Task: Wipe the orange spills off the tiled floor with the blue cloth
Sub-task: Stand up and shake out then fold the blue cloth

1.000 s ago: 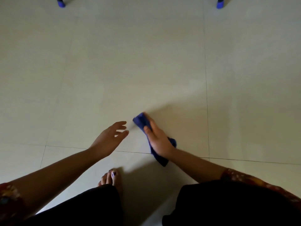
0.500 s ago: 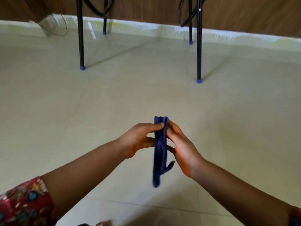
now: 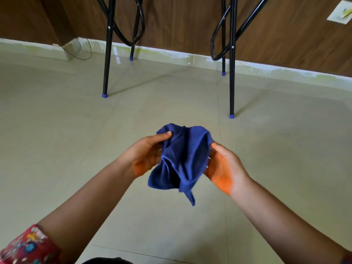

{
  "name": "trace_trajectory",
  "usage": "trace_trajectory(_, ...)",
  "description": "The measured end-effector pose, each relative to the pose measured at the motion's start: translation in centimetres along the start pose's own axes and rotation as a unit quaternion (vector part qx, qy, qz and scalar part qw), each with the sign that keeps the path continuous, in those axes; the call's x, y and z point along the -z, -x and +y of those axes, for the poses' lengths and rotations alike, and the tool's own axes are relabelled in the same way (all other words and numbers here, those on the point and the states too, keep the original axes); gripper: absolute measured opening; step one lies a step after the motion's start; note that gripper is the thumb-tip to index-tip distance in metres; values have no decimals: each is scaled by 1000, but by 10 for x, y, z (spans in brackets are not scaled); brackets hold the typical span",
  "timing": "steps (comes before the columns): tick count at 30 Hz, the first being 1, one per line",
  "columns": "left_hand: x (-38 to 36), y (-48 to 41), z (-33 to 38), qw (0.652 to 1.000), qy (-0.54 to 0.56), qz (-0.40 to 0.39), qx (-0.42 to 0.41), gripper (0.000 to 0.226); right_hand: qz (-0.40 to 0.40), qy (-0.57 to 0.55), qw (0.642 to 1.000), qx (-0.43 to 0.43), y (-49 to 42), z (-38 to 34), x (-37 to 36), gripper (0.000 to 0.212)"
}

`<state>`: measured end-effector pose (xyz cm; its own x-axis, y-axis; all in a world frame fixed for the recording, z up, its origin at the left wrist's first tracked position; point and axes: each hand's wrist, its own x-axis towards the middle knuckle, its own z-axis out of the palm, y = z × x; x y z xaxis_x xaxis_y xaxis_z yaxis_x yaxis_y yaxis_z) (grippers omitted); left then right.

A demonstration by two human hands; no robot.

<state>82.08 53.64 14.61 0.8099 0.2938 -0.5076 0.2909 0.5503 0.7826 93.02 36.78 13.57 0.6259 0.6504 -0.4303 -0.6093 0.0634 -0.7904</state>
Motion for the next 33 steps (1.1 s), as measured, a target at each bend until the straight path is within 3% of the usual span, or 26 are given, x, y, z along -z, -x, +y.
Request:
trace_trajectory(3,10,-1,14,997,11,69,-8,15,24,-50,997,-48,-4,-16,3,26)
trace_trajectory(6,16,11,34,979,-120,160,-39,19,33,-66,994,-78,5,-47,-18,24)
trace_trajectory(10,-9,50,73,953,-242,176,-43,41,11,-60,991,-120,37,-101,-74,28)
trace_trajectory(12,-33,78,104,940,-274,184,-89,51,-8,-32,991,-129,59,-142,-107,30)
trace_trajectory(14,-62,110,138,925,-269,216,-157,47,-5,-5,991,-134,78,-182,-136,30)
trace_trajectory(18,-125,196,211,948,-168,161,-216,7,30,-21,991,-132,127,-263,-190,26)
trace_trajectory(22,-174,280,279,946,-157,151,-240,27,59,-73,993,-71,188,-339,-235,17)
trace_trajectory(27,-199,349,350,910,-272,174,-261,16,76,-122,989,-27,256,-413,-276,14)
trace_trajectory(30,-207,389,404,947,-194,132,-219,12,97,-51,994,-14,290,-453,-292,11)
trace_trajectory(33,-209,415,448,944,-185,143,-233,17,119,72,990,32,307,-478,-296,10)
